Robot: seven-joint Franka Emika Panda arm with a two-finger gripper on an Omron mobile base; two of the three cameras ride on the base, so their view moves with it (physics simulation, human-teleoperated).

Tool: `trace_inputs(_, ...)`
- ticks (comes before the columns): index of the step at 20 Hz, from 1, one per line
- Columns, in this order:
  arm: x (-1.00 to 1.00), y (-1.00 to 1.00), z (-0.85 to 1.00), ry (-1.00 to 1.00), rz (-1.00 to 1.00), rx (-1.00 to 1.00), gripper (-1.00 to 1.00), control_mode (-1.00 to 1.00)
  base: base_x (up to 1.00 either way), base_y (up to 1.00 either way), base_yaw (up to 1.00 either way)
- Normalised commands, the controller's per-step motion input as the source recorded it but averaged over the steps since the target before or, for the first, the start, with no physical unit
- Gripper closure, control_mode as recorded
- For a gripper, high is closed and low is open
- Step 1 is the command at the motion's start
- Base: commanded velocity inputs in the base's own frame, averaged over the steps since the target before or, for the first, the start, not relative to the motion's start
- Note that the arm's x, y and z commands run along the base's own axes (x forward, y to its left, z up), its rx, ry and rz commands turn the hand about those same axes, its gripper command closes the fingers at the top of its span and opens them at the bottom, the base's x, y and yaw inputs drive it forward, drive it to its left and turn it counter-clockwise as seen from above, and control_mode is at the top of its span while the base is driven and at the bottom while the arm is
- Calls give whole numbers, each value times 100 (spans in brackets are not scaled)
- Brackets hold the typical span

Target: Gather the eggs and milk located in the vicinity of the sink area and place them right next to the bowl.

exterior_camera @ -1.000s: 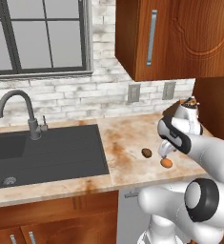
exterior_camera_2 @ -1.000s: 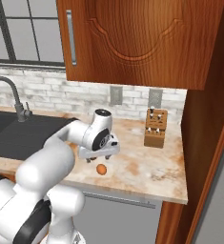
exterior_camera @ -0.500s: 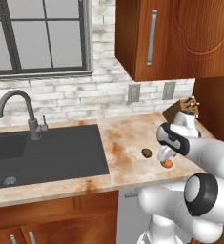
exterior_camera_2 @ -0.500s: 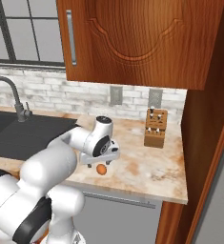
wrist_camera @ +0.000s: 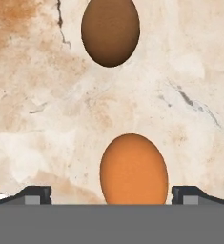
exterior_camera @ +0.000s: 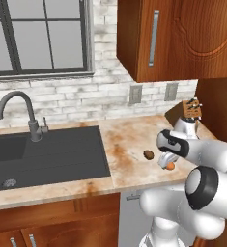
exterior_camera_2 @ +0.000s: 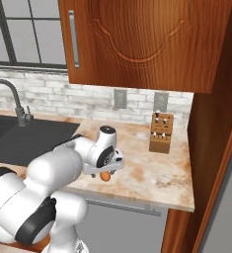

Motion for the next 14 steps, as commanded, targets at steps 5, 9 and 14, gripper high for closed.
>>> trace_inputs(5, 22, -10, -3, 0, 0, 0, -100, -100, 0, 0, 0)
trace_inputs(9, 14, -6, -6, 0, 0, 0, -100, -100, 0, 0, 0)
trace_inputs(14, 0, 0, -16, 1, 0, 0, -100, -100, 0, 0, 0)
